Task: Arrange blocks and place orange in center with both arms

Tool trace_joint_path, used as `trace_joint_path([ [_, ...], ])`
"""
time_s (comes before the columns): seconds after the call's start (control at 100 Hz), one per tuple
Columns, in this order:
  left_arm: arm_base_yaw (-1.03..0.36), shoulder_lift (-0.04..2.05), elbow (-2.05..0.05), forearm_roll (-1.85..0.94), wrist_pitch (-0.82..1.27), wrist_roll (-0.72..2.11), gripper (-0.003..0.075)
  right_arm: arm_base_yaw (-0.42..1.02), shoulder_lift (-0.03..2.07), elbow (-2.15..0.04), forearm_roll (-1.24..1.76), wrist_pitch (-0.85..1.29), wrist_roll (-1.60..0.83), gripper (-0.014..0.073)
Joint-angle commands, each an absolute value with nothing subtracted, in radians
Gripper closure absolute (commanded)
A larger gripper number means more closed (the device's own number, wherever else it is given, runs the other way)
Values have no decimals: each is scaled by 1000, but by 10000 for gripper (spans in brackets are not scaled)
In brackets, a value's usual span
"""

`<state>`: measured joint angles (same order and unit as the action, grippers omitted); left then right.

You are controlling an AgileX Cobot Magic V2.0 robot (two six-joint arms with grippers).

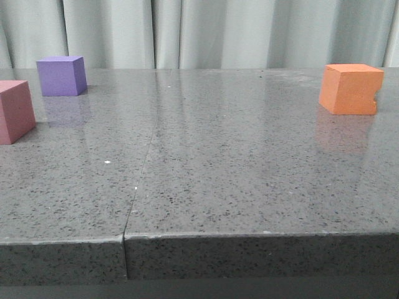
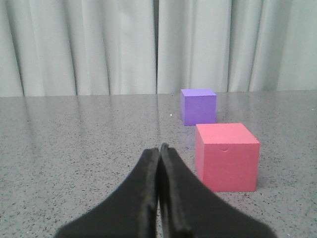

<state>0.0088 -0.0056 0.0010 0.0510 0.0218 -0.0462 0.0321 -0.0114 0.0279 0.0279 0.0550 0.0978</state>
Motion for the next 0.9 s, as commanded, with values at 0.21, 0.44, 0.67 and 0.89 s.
trace_joint_path([
  [0.21,2,-34,41,42,-58,-48,741,24,-34,11,30,-19,88,661],
  [0.44,2,-34,41,42,-58,-48,741,24,-34,11,30,-19,88,661],
  [0.67,2,-34,41,42,-58,-48,741,24,-34,11,28,-14,88,661],
  [0.89,2,-34,41,42,-58,-48,741,24,-32,-11,30,-31,88,661],
])
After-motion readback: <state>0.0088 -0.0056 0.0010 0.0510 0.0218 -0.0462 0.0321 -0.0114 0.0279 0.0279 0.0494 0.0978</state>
